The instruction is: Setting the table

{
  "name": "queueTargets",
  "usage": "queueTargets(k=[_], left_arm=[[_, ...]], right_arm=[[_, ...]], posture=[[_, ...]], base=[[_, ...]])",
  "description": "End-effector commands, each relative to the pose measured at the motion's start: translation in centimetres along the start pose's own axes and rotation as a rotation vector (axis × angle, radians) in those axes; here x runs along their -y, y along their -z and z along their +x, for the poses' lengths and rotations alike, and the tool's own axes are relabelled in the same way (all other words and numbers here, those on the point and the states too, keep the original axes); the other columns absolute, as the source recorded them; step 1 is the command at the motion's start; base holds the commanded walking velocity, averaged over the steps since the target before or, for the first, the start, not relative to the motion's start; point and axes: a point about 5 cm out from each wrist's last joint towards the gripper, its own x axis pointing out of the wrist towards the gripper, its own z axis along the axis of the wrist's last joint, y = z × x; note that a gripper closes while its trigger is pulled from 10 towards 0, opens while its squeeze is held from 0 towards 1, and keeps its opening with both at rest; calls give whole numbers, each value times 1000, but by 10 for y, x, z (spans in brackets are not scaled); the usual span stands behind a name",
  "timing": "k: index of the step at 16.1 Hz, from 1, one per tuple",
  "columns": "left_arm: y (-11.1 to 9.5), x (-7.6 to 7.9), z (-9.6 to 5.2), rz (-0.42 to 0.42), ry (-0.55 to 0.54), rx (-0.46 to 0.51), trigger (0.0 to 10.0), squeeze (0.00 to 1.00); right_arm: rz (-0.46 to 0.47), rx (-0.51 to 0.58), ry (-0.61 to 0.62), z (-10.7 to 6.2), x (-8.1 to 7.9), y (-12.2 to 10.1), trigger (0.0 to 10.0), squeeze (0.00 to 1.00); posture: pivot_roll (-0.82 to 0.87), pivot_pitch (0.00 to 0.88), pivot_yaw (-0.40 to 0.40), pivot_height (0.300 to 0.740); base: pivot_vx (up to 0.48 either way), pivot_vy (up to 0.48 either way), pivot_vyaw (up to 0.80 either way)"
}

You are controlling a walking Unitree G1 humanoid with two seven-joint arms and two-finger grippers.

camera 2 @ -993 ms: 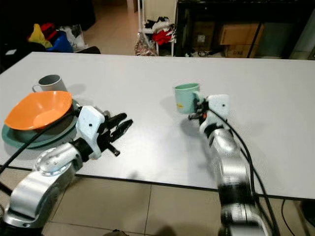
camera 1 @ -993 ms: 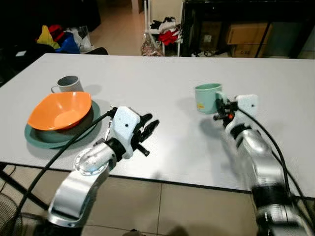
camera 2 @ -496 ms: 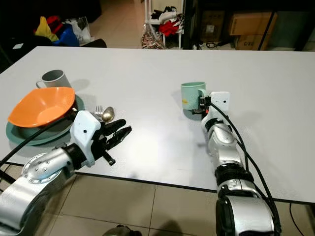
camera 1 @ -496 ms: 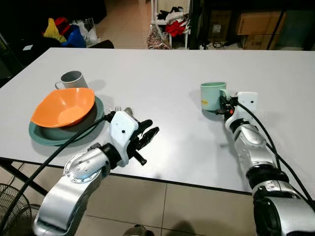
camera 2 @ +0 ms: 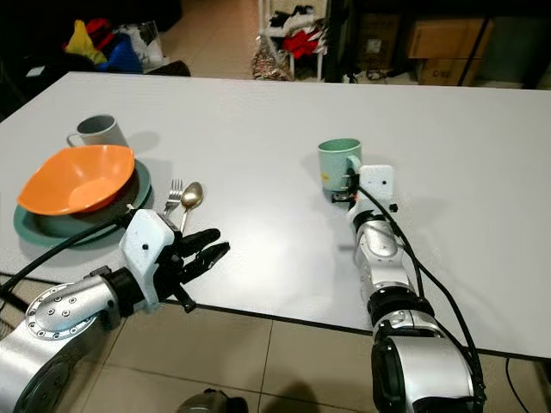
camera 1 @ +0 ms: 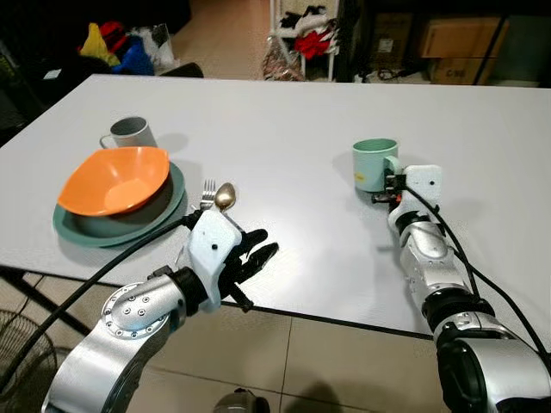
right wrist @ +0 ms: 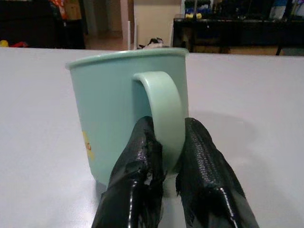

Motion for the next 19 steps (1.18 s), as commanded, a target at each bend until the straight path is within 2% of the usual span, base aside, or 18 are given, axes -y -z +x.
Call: queueTargets(k=[1, 3, 4, 6, 7, 11, 14, 17, 19], left_arm=[[-2, 1, -1, 11, 13, -2, 10000, 0], [-3, 2, 0, 11, 18, -3, 10000, 0], [-4, 2, 0, 14, 19, -2, 10000, 0], [-5, 1, 0, 16, 17, -1, 10000, 0], [-5, 1, 1, 16, 17, 2, 10000, 0], [-6, 1, 8, 14, 20, 32, 10000, 0], [-6, 3, 13, 9, 24, 55, 10000, 0], [-5, 6, 15, 1, 20, 72, 10000, 0], [-1, 6, 15, -23, -23, 83, 10000, 0]], right_arm=[[12, -157, 3, -12, -1, 31, 10000, 0], [70, -232, 19, -16, 2, 42, 10000, 0], [84, -243, 35, -17, 3, 44, 10000, 455], [89, -245, 30, -18, 4, 45, 10000, 843], [95, -238, 24, -18, 4, 45, 10000, 1000], [116, -150, -12, -15, 10, 33, 10000, 1000], [141, -37, -35, -20, 18, 23, 10000, 1000], [178, 93, -62, -37, 22, 9, 10000, 1000], [225, 182, -92, -64, 17, -8, 10000, 1000]], posture=[[234, 108, 120, 740], [233, 103, 120, 740], [233, 103, 120, 740], [230, 94, 117, 740], [226, 88, 116, 740], [194, 44, 105, 740], [158, 0, 91, 740], [126, 0, 81, 740], [102, 0, 83, 740]], base=[[0, 0, 0], [0, 0, 0], [0, 0, 0], [0, 0, 0], [0, 0, 0], [0, 0, 0], [0, 0, 0], [0, 0, 0], [0, 0, 0]])
